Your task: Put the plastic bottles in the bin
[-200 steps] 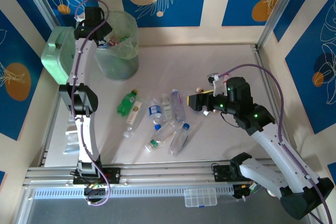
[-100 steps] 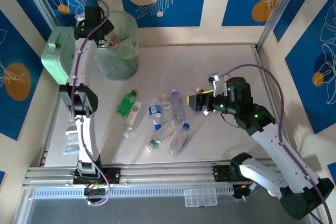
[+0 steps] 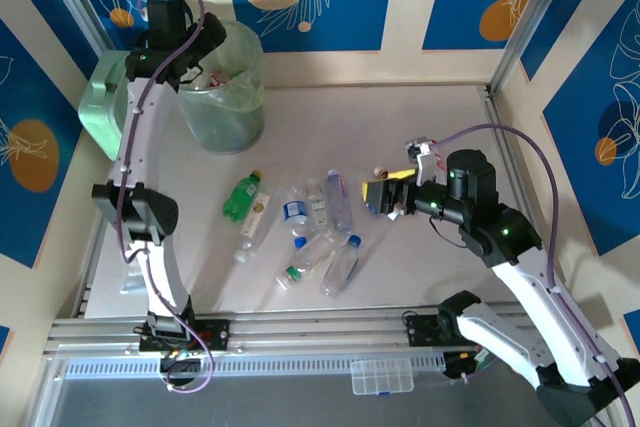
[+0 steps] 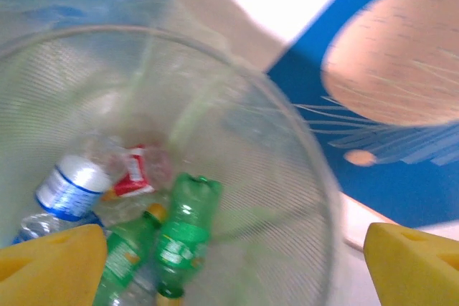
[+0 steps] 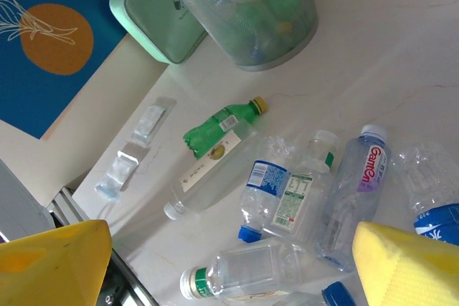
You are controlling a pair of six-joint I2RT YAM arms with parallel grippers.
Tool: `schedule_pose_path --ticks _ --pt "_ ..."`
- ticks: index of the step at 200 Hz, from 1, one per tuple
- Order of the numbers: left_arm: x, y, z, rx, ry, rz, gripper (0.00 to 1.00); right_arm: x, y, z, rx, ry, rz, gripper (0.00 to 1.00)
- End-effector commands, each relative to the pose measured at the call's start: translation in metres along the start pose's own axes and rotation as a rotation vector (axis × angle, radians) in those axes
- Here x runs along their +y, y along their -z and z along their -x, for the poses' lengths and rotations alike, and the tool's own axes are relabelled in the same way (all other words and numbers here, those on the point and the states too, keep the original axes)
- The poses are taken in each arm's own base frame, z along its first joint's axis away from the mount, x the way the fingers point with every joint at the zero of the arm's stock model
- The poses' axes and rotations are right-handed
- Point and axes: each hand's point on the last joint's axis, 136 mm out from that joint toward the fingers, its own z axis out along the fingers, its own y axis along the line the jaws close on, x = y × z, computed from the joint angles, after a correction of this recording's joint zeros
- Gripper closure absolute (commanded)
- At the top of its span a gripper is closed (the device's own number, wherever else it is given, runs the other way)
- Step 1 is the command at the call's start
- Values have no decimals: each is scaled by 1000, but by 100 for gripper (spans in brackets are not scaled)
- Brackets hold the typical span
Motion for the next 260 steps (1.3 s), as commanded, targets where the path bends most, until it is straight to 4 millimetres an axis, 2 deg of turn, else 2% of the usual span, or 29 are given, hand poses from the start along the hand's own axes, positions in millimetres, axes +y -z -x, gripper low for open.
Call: schedule_pose_path --ticks 1,23,48,76,105,123,146,169,187,218,238,260 --pt "-45 34 -12 38 -76 -169 10 11 14 -1 -8 -6 33 12" --pt "-74 63 -43 111 -130 -242 13 12 19 -4 -21 -18 37 13" --pt "-107 102 -94 184 -250 -327 13 13 23 -6 -29 -35 43 13" --pt "-120 133 -150 281 -270 -402 14 16 28 -7 -29 -43 49 13" --pt "-117 152 -216 437 -276 -436 15 9 30 -10 -27 -47 2 15" --pt "-102 157 -252 525 -263 -432 15 -2 29 -14 -17 -68 -52 16" --pt "-73 156 -283 588 -277 -396 14 -19 23 -21 11 -103 -128 17" --pt "-43 154 -304 627 -321 -339 14 -51 18 -29 40 -171 -288 17" --pt "-28 155 -312 629 -361 -321 13 -79 12 -38 103 -223 -412 19" --pt "-13 164 -309 574 -418 -331 11 -120 -11 -43 195 -323 -491 21" --pt "-9 168 -309 543 -405 -354 10 -166 -21 -49 237 -343 -648 20" --pt "-7 170 -316 565 -389 -368 10 -208 -31 -52 260 -421 -737 20"
